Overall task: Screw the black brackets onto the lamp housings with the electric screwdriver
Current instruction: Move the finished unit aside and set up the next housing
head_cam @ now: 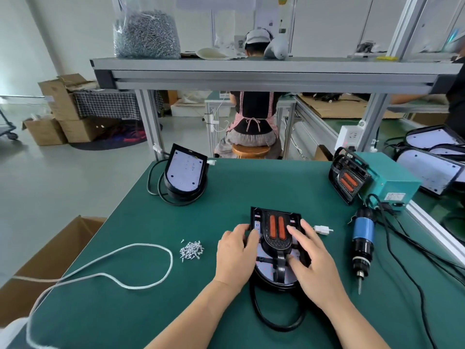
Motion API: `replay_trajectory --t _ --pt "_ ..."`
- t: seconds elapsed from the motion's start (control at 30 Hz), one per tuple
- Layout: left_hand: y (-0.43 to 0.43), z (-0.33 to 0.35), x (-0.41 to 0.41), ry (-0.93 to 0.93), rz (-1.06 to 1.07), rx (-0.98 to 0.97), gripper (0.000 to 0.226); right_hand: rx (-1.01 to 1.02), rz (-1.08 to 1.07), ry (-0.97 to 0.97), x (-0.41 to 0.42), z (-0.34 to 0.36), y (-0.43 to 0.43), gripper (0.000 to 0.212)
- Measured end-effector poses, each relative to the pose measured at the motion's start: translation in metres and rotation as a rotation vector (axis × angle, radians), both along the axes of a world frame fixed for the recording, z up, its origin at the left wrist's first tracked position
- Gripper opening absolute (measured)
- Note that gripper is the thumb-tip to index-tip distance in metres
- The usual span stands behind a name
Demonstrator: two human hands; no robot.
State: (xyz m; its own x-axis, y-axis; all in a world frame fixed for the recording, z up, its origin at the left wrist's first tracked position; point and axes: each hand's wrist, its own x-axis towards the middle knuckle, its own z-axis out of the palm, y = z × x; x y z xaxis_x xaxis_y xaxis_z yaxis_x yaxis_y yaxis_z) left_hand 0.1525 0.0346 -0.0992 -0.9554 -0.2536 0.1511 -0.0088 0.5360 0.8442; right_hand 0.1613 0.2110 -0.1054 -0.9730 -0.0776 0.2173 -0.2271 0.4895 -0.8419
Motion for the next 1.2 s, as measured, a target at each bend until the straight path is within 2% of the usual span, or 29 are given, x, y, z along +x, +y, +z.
replay_trajectory --t 0.07,0.1,0.17,0.2,0.27,0.37,0.43,0.5,0.7,0.83,0.93,1.0,1.07,1.2 --pt "-0.006 0.010 0.001 0.034 0.013 0.000 0.040 -0.003 -0.003 0.000 0.000 0.000 0.001 0.062" --pt "-0.014 0.017 0.001 0.043 0.042 -0.025 0.042 -0.006 -0.004 -0.003 0.000 0.001 0.001 0.063" --pt "-0.043 0.028 -0.005 0.021 0.115 -0.186 0.027 -0.006 -0.004 -0.007 0.000 0.001 0.001 0.063" --pt "-0.063 0.034 -0.010 -0.028 0.162 -0.294 0.020 -0.005 -0.004 -0.007 0.000 0.001 0.001 0.063" --pt "-0.103 0.047 -0.018 -0.201 0.231 -0.442 0.021 -0.011 -0.006 -0.011 0.001 0.001 0.000 0.062" --pt "-0.136 0.056 -0.020 -0.444 0.182 -0.524 0.011 -0.031 -0.007 -0.023 0.001 0.001 0.000 0.062" --pt "-0.143 0.056 -0.020 -0.512 0.118 -0.572 0.017 -0.024 -0.005 -0.030 0.001 0.001 0.000 0.063" --pt "-0.147 0.054 -0.021 -0.529 0.084 -0.605 0.023 -0.015 -0.006 -0.035 0.000 0.000 -0.001 0.064" --pt "-0.147 0.051 -0.021 -0.531 -0.020 -0.688 0.013 -0.062 -0.053 -0.013 0.006 0.007 -0.002 0.064" --pt "-0.149 0.045 -0.018 -0.478 -0.063 -0.697 0.024 -0.119 -0.141 0.201 0.021 0.018 -0.001 0.060" --pt "-0.150 0.042 -0.018 -0.477 -0.086 -0.746 0.018 -0.080 -0.357 0.369 0.019 0.036 0.018 0.050" --pt "-0.150 0.041 -0.018 -0.497 -0.103 -0.774 0.009 0.032 -0.495 0.305 0.009 0.048 0.043 0.048" --pt "-0.150 0.042 -0.019 -0.522 -0.121 -0.779 0.012 0.152 -0.567 0.097 -0.003 0.052 0.069 0.055" --pt "-0.152 0.041 -0.019 -0.538 -0.131 -0.746 0.019 0.222 -0.550 -0.269 -0.012 0.043 0.093 0.072"
